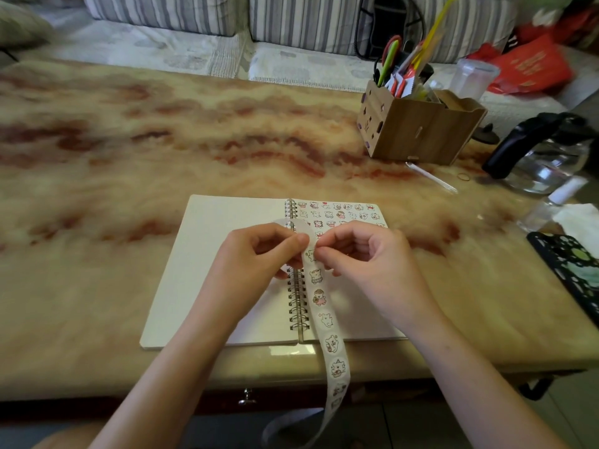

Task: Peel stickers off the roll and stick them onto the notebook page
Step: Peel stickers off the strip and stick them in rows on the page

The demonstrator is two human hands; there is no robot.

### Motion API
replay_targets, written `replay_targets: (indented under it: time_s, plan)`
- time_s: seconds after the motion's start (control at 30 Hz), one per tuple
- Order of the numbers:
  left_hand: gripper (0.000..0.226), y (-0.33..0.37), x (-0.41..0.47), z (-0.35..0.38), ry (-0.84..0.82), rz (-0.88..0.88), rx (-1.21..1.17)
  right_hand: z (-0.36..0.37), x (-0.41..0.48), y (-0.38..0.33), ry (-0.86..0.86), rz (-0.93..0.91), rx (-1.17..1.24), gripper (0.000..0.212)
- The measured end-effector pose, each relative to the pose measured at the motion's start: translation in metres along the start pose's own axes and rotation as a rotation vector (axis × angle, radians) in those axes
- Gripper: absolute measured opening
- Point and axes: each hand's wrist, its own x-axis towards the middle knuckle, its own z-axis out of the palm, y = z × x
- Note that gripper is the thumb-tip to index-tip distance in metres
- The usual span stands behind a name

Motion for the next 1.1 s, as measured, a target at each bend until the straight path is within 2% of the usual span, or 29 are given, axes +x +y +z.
replay_targets:
  time_s: [0.3,0.47,0.63,0.87,1.1]
  plan:
    - [0.014,-0.001,0.0,0.001,0.031,-0.032,-0.002,0.0,0.0,0.0,-0.036,-0.017,-0.203,0.011]
    - [0.015,-0.002,0.001,0.0,0.046,-0.04,0.003,-0.007,0.0,-0.003,-0.081,0.024,-0.134,0.007]
    - [0.014,-0.003,0.002,0.0,0.06,-0.06,-0.002,-0.029,0.008,-0.001,-0.018,0.138,0.03,0.007]
    - [0.014,-0.004,0.002,0.0,0.046,-0.071,0.019,-0.061,0.016,0.015,0.084,0.317,0.015,0.002]
    - [0.014,-0.004,0.003,0.0,0.049,-0.075,0.023,-0.062,0.019,0.028,0.041,0.362,-0.055,0.004]
